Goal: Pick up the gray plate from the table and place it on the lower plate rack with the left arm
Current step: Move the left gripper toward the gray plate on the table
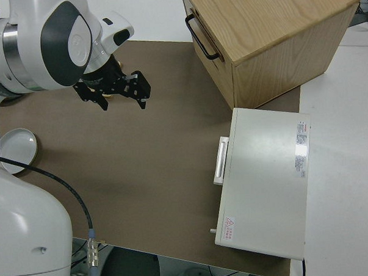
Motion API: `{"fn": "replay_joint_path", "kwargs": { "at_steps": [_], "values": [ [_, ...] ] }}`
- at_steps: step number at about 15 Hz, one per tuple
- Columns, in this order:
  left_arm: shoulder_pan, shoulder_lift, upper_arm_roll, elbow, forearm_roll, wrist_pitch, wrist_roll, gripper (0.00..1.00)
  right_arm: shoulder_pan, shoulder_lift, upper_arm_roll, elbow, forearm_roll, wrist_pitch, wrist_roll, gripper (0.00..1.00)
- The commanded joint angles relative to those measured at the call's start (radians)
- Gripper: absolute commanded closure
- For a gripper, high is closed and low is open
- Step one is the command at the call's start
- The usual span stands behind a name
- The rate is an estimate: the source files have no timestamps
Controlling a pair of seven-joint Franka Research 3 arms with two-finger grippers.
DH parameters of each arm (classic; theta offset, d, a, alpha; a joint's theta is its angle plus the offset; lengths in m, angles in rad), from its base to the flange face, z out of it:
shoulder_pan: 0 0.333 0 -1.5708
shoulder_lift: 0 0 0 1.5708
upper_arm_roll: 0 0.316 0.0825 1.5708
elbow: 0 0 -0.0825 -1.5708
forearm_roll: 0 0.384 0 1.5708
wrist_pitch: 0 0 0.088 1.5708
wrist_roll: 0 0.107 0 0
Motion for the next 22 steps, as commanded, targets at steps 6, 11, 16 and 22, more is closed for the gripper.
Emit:
{"fn": "replay_joint_path", "kwargs": {
  "at_steps": [6, 11, 16, 22],
  "values": [
    [-0.007, -0.002, -0.001, -0.061, -0.032, 0.002, -0.037, 0.00, -0.013, -0.005, 0.007, 0.006, 0.003, -0.015, -0.003, 0.011],
    [-0.006, -0.022, -0.003, -0.273, -0.032, 0.169, -0.039, 0.00, -0.015, -0.005, 0.007, 0.006, 0.003, -0.015, -0.003, 0.011],
    [0.005, -0.029, -0.003, -0.443, -0.032, 0.290, -0.037, 0.00, -0.015, -0.005, 0.007, 0.006, 0.003, -0.015, -0.003, 0.011],
    [0.004, 0.059, -0.003, -0.512, -0.032, 0.277, -0.044, 0.00, -0.015, -0.005, 0.007, 0.006, 0.003, -0.015, -0.003, 0.011]
  ]
}}
